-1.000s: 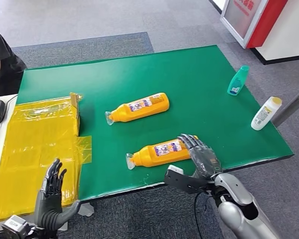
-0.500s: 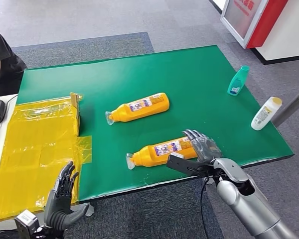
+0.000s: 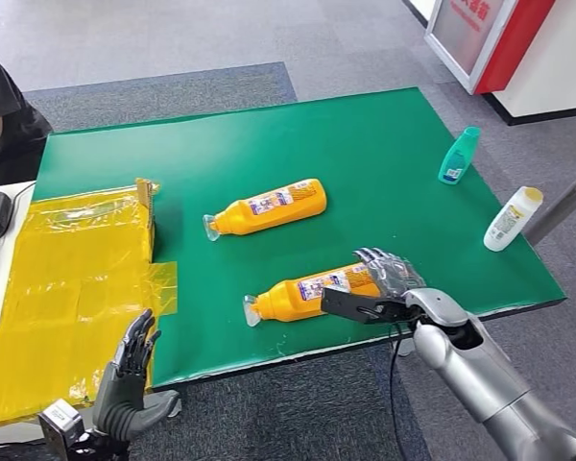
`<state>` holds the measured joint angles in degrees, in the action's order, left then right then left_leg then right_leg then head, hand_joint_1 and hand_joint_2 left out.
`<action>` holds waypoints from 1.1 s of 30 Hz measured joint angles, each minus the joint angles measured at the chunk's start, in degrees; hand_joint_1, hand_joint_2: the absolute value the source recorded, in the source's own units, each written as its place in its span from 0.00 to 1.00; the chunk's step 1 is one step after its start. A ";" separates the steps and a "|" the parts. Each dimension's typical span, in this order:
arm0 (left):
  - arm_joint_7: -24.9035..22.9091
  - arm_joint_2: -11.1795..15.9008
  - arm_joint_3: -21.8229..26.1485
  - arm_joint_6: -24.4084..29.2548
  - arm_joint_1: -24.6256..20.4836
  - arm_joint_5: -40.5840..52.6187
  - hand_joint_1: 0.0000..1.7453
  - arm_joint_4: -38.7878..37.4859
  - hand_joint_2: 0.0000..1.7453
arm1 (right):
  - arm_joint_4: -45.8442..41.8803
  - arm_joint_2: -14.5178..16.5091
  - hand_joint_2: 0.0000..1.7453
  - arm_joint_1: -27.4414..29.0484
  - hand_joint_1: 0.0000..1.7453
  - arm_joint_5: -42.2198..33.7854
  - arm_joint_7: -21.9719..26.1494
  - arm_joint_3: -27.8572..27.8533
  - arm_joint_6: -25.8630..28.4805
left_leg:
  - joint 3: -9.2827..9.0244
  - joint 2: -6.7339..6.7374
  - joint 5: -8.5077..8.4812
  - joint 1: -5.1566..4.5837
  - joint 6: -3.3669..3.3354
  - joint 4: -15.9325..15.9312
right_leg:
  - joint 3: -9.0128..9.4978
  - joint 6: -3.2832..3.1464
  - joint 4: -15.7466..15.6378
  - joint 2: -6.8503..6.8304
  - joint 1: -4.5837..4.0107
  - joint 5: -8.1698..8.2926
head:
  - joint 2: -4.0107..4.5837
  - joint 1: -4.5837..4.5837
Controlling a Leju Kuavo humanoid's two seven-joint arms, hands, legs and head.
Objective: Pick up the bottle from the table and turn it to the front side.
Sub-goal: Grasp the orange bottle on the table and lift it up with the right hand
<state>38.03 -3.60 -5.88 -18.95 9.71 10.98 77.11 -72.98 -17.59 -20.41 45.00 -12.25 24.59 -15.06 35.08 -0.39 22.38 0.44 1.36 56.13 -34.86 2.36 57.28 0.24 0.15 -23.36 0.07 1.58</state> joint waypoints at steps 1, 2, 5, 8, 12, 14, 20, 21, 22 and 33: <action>0.02 0.07 -0.16 0.10 -0.05 -0.03 0.00 -0.14 1.00 | 0.74 0.00 1.00 -0.51 0.00 0.01 0.00 0.31 -0.01 | 0.00 0.00 0.00 0.00 0.00 0.00 | 0.00 0.00 0.00 0.00 0.00 0.00 | 0.00 -0.01; 0.03 0.13 -0.34 0.21 -0.11 -0.04 0.00 -0.29 1.00 | 1.49 0.00 1.00 -1.00 0.00 0.03 0.01 0.64 -0.02 | 0.00 0.00 0.00 0.00 0.01 0.00 | 0.00 0.00 0.00 0.00 0.00 0.00 | 0.00 -0.01; 0.03 0.26 -0.94 0.48 -0.27 -0.05 0.00 -0.59 1.00 | 3.12 0.00 1.00 -2.36 0.00 0.21 -0.15 1.48 -0.03 | 0.01 0.00 -0.01 0.00 0.01 0.00 | 0.00 0.00 0.00 0.00 0.00 0.00 | 0.00 -0.01; 0.03 0.33 -1.21 0.62 -0.37 -0.05 0.00 -0.72 1.00 | 4.20 0.01 1.00 -3.50 0.00 0.32 -0.36 2.18 -0.19 | 0.01 0.00 -0.01 0.00 0.01 0.00 | 0.00 0.00 0.00 0.00 0.00 0.00 | 0.00 -0.01; 0.03 0.39 -1.44 0.72 -0.45 -0.05 0.00 -0.87 1.00 | 5.52 0.04 1.00 -4.50 0.00 0.42 -0.42 3.08 -0.41 | 0.01 -0.01 -0.01 0.00 0.01 0.00 | 0.00 0.00 0.00 0.00 0.00 0.00 | 0.00 0.00; 0.03 0.44 -1.58 0.75 -0.54 -0.05 0.00 -0.98 1.00 | 6.39 0.14 1.00 -4.98 0.00 0.60 -0.37 3.59 -0.40 | 0.02 -0.01 -0.01 0.00 0.01 0.00 | 0.00 0.00 0.01 0.00 0.00 0.00 | 0.00 0.00; 0.05 0.63 -2.47 0.88 -1.05 -0.05 0.00 -1.49 1.00 | 10.20 1.39 1.00 -7.28 0.00 1.21 0.05 5.36 -0.42 | 0.02 -0.01 -0.04 0.00 -0.01 0.00 | 0.00 0.00 0.01 0.00 0.00 0.01 | 0.00 -0.01; 0.08 0.65 -2.54 0.91 -1.12 -0.05 0.00 -1.60 1.00 | 10.91 1.65 1.00 -7.68 0.00 1.31 0.18 5.64 -0.55 | 0.02 -0.01 -0.04 0.00 -0.01 0.00 | 0.00 -0.01 0.01 0.00 0.00 0.02 | 0.00 -0.01; 0.09 0.67 -2.61 0.92 -1.20 -0.05 0.00 -1.72 1.00 | 11.64 1.91 1.00 -8.06 0.00 1.38 0.34 5.93 -0.74 | 0.02 -0.01 -0.04 0.00 -0.01 0.00 | 0.00 -0.01 0.01 0.00 0.00 0.02 | 0.00 -0.01; 0.07 0.90 -3.76 0.90 -2.05 -0.05 0.00 -2.06 1.00 | 17.41 4.55 1.00 -10.20 1.00 2.20 0.97 8.72 -0.96 | 0.01 -0.01 -0.04 0.00 -0.01 0.00 | 0.00 -0.01 0.01 -0.01 0.00 0.02 | 0.00 -0.01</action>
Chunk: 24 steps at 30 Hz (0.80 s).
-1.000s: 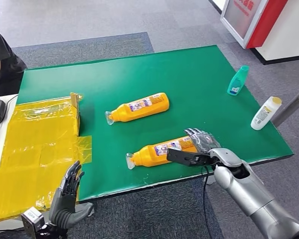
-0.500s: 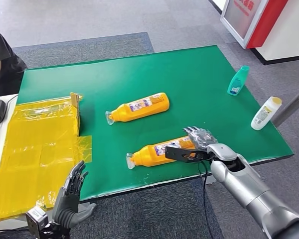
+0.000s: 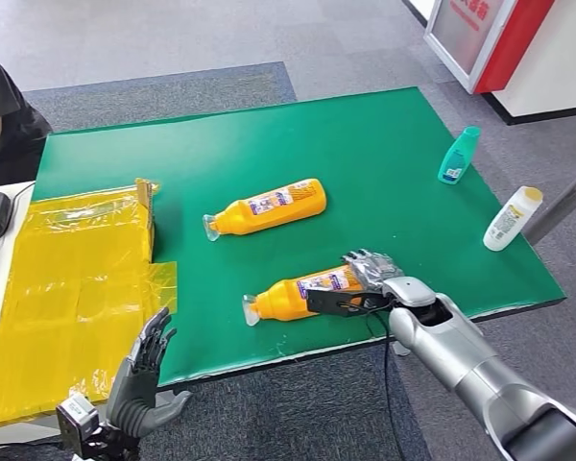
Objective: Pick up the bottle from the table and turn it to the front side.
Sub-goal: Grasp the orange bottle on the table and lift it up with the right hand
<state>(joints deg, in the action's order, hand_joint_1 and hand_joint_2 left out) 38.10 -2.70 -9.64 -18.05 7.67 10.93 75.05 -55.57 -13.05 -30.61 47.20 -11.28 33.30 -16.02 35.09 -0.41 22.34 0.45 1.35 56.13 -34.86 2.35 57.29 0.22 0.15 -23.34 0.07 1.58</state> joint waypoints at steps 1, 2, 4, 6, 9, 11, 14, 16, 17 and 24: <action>0.00 0.02 -0.03 0.01 -0.02 0.00 0.00 -0.02 1.00 | 0.20 0.05 1.00 -0.15 1.00 -0.04 0.07 0.10 0.05 | 0.00 0.00 0.00 0.00 0.00 0.00 | 0.00 0.00 0.00 0.00 0.00 0.00 | 0.00 0.00; 0.00 0.04 -0.04 0.02 -0.03 0.00 0.00 -0.03 1.00 | 0.32 0.09 1.00 -0.26 1.00 -0.12 0.21 0.19 0.14 | 0.00 0.00 0.00 0.00 0.00 0.00 | 0.00 0.00 0.00 0.00 0.00 0.00 | 0.00 0.01; 0.00 0.08 -0.04 0.04 -0.03 0.00 0.00 -0.06 1.00 | 0.40 0.11 1.00 -0.36 1.00 -0.40 0.57 0.33 0.31 | -0.01 0.00 0.00 0.00 0.00 0.00 | 0.00 0.00 0.00 0.00 0.00 0.00 | 0.00 0.00; 0.01 0.13 -0.04 0.10 -0.02 -0.01 0.00 -0.12 1.00 | 0.29 0.10 1.00 -0.38 1.00 -0.98 0.84 0.42 0.47 | -0.01 0.00 0.00 0.00 0.00 0.00 | 0.00 0.00 0.00 0.00 0.00 0.00 | 0.00 -0.01; 0.01 0.22 -0.03 0.29 0.00 -0.02 0.00 -0.17 1.00 | -0.49 -0.02 1.00 -0.04 1.00 -2.19 0.89 0.37 0.74 | -0.02 0.01 -0.01 0.00 0.00 0.00 | 0.00 0.00 0.00 0.00 0.00 0.00 | 0.00 0.00; 0.01 0.26 -0.01 0.46 0.04 -0.02 0.00 -0.17 1.00 | -1.49 -0.26 1.00 0.63 1.00 -2.97 0.77 0.17 1.02 | -0.01 0.00 -0.01 0.00 0.01 0.00 | -0.01 0.00 0.00 0.00 0.00 0.01 | 0.00 0.01; 0.04 0.32 0.04 0.95 0.28 -0.03 0.00 -0.16 1.00 | -4.23 -0.78 1.00 2.79 1.00 -4.81 0.90 -0.77 2.74 | -0.01 0.00 -0.01 0.00 0.01 0.00 | -0.01 0.00 0.00 -0.01 0.00 0.00 | 0.00 0.01; 0.04 0.33 0.27 1.25 0.81 -0.07 0.00 -0.13 1.00 | -7.71 -1.08 1.00 5.35 1.00 -6.44 1.12 -2.30 4.66 | 0.00 -0.02 0.01 0.00 0.01 0.00 | -0.02 0.00 0.00 -0.02 0.00 -0.01 | 0.00 0.00; 0.04 0.32 0.44 1.37 1.11 -0.09 0.00 -0.08 1.00 | -9.66 -1.19 1.00 6.75 1.00 -7.22 1.21 -3.19 5.48 | 0.01 -0.02 0.02 0.00 0.01 0.00 | -0.03 0.00 0.00 -0.02 0.00 -0.01 | 0.00 0.00; 0.05 -0.76 3.50 1.27 3.15 -1.22 0.00 1.38 1.00 | -22.75 -0.90 1.00 17.54 1.00 -12.35 3.93 -9.98 10.97 | 0.09 -0.06 0.09 0.00 0.01 0.00 | -0.05 -0.01 0.00 -0.05 0.00 -0.09 | 0.00 -0.01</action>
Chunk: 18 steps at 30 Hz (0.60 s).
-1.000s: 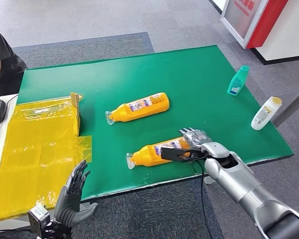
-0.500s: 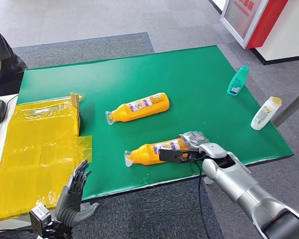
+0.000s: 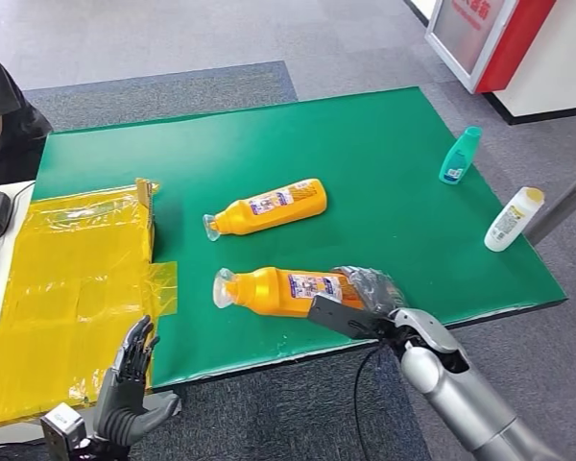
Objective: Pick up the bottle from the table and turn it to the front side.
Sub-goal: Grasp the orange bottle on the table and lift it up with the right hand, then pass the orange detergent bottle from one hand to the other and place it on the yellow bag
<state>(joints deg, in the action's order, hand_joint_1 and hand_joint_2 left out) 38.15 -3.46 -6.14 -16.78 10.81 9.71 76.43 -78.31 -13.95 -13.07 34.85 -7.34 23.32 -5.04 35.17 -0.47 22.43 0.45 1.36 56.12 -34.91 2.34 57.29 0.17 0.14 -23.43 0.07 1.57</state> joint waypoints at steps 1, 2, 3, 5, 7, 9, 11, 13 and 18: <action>0.01 -0.27 0.48 -0.25 0.19 -0.30 0.00 0.22 1.00 | -1.39 0.25 1.00 1.25 1.00 -0.41 0.61 -0.73 0.66 | 0.00 0.00 0.00 0.00 0.00 0.00 | 0.00 0.00 0.00 0.00 0.00 0.00 | 0.00 0.02; 0.01 -0.53 0.94 -0.61 0.35 -0.65 0.00 0.41 1.00 | -2.62 0.60 1.00 2.43 1.00 -0.72 1.22 -1.36 1.30 | 0.01 0.00 0.00 0.00 0.00 0.00 | 0.00 0.00 0.00 0.00 0.00 -0.01 | 0.00 0.01; 0.01 -0.81 1.42 -1.03 0.47 -0.97 0.00 0.57 1.00 | -3.77 1.02 1.00 3.52 1.00 -0.95 1.78 -1.93 1.88 | 0.00 0.00 0.00 0.00 0.00 0.00 | -0.01 0.00 0.00 0.00 0.00 -0.01 | 0.00 0.01; 0.00 -1.28 2.16 -1.80 0.59 -1.52 0.00 0.73 1.00 | -5.61 1.79 1.00 5.30 1.00 -1.07 2.65 -2.68 2.68 | 0.00 0.00 0.00 0.00 0.00 0.00 | -0.01 -0.01 0.00 0.00 0.00 0.00 | 0.00 0.01; 0.00 -1.62 2.66 -2.44 0.63 -1.95 0.00 0.76 1.00 | -6.91 2.44 1.00 6.55 1.00 -1.14 3.17 -3.05 3.00 | 0.00 0.00 -0.01 0.00 0.01 0.00 | -0.01 -0.01 0.00 0.01 0.00 0.01 | 0.00 0.01; -0.06 -1.89 3.06 -3.73 0.64 -2.76 0.00 0.76 1.00 | -7.71 3.16 1.00 7.42 1.00 -1.51 3.91 -3.36 3.08 | 0.00 0.00 -0.03 0.00 0.02 0.00 | -0.01 -0.01 0.00 0.00 0.00 0.03 | 0.00 0.01; -0.38 -2.09 3.33 -6.26 0.57 -4.02 0.00 0.76 1.00 | -8.05 4.16 1.00 8.06 1.00 -1.41 4.98 -3.48 3.35 | -0.01 0.01 -0.05 0.01 0.03 0.00 | -0.01 -0.01 0.00 0.01 -0.01 0.03 | 0.00 0.01; -1.31 -2.19 3.25 -9.94 0.25 -5.58 0.00 0.73 1.00 | -7.83 5.41 1.00 8.49 1.00 0.09 5.88 -2.97 4.33 | -0.02 0.01 -0.05 0.01 0.03 0.00 | -0.01 -0.01 0.00 0.01 -0.01 0.04 | 0.00 0.01; -3.67 -2.30 1.66 -15.92 -1.41 -8.86 0.00 0.58 1.00 | -5.76 8.55 1.00 8.86 1.00 3.14 7.74 -0.57 7.61 | -0.02 0.01 -0.06 0.01 0.03 0.00 | -0.02 -0.02 0.00 0.01 -0.01 0.04 | 0.00 -0.01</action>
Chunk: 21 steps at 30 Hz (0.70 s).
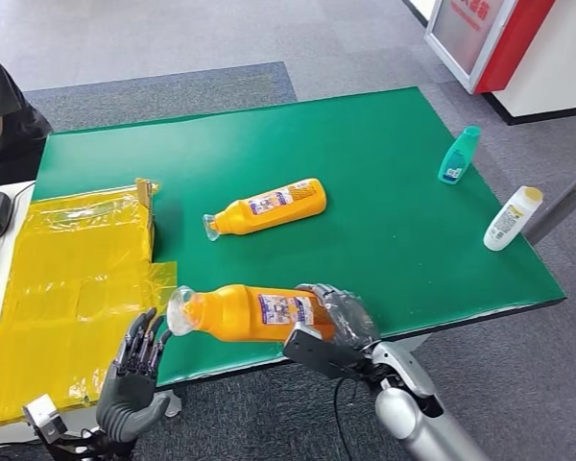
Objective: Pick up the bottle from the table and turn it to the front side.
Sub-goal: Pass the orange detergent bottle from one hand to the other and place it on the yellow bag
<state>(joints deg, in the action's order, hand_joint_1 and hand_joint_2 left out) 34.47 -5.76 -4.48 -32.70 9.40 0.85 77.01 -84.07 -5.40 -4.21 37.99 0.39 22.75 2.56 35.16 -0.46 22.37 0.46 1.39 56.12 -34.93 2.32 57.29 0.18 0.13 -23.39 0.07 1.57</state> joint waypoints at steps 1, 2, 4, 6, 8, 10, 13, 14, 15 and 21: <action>-0.54 0.02 -0.40 -0.90 -0.24 -0.85 0.00 -0.03 1.00 | 0.42 0.43 1.00 0.01 1.00 0.83 0.63 0.41 1.03 | 0.00 0.00 0.00 0.00 0.00 0.00 | 0.00 0.00 0.00 0.00 0.00 0.00 | 0.00 0.01; -1.25 0.03 -0.92 -1.74 -0.48 -1.77 0.00 -0.06 1.00 | 0.87 0.90 1.00 0.00 1.00 1.76 1.35 0.82 2.33 | 0.00 0.00 0.00 0.00 0.00 0.00 | 0.00 0.00 0.00 0.00 0.00 0.00 | 0.00 0.01; -3.17 -0.10 -2.38 -2.44 -0.89 -3.19 0.00 0.03 1.00 | 1.82 2.03 1.00 0.00 1.00 3.37 2.81 1.82 5.13 | 0.00 0.00 0.00 0.00 0.00 0.00 | 0.00 0.00 0.00 0.00 0.00 0.00 | 0.00 0.02; -5.21 -0.52 -4.13 -1.80 -1.13 -3.86 0.00 0.58 1.00 | 2.75 3.23 1.00 0.00 1.00 4.43 4.08 3.12 7.49 | 0.00 0.01 0.00 0.00 -0.01 0.00 | -0.01 0.00 0.00 0.01 0.00 0.00 | 0.00 0.01; -6.55 -0.94 -6.07 -0.75 -1.32 -4.30 0.00 1.47 1.00 | 3.70 4.14 1.00 -0.05 1.00 4.87 5.07 4.55 9.09 | 0.01 0.01 0.01 0.00 -0.01 0.00 | 0.00 0.01 0.00 0.00 0.01 -0.01 | 0.00 0.01; -7.32 -1.09 -7.97 0.26 -1.65 -4.78 0.00 2.22 1.00 | 4.62 4.79 1.00 -0.14 1.00 4.92 5.79 5.92 10.23 | 0.01 0.00 0.01 0.00 -0.01 0.00 | 0.00 0.01 0.00 0.00 0.01 -0.01 | 0.00 0.01; -7.89 -1.05 -9.96 1.27 -2.14 -5.55 0.00 2.85 1.00 | 5.49 5.35 1.00 -0.30 1.00 4.87 6.45 7.87 11.10 | 0.01 0.00 0.01 0.00 -0.01 0.00 | 0.00 0.00 0.00 0.00 0.00 0.00 | 0.00 0.01; -7.96 -1.02 -10.40 1.39 -2.25 -5.72 0.00 2.95 1.00 | 5.67 5.47 1.00 -0.38 1.00 4.91 6.57 8.43 11.19 | 0.01 0.00 0.01 0.00 0.00 0.00 | 0.00 0.00 0.00 0.00 0.00 0.00 | 0.00 0.01; -7.99 -0.99 -10.74 1.44 -2.32 -5.81 0.00 3.02 1.00 | 5.84 5.58 1.00 -0.49 1.00 4.96 6.63 8.93 11.23 | 0.01 0.00 0.01 0.00 0.00 0.00 | 0.00 0.00 0.00 0.00 0.00 0.00 | 0.00 0.01; -8.59 -0.76 -11.84 2.10 -2.46 -5.62 0.00 3.10 1.00 | 6.82 5.92 1.00 -1.25 1.00 5.99 6.28 10.78 11.28 | 0.00 0.00 0.00 0.00 0.00 0.00 | 0.00 0.00 0.00 0.01 0.00 0.00 | 0.00 0.01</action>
<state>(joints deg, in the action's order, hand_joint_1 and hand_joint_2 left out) 25.88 -6.53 -16.32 -30.60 6.94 -4.78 80.12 -77.25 0.52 -5.46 43.98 6.67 33.53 13.85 35.16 -0.46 22.37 0.46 1.39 56.12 -34.93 2.32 57.29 0.18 0.13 -23.38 0.07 1.57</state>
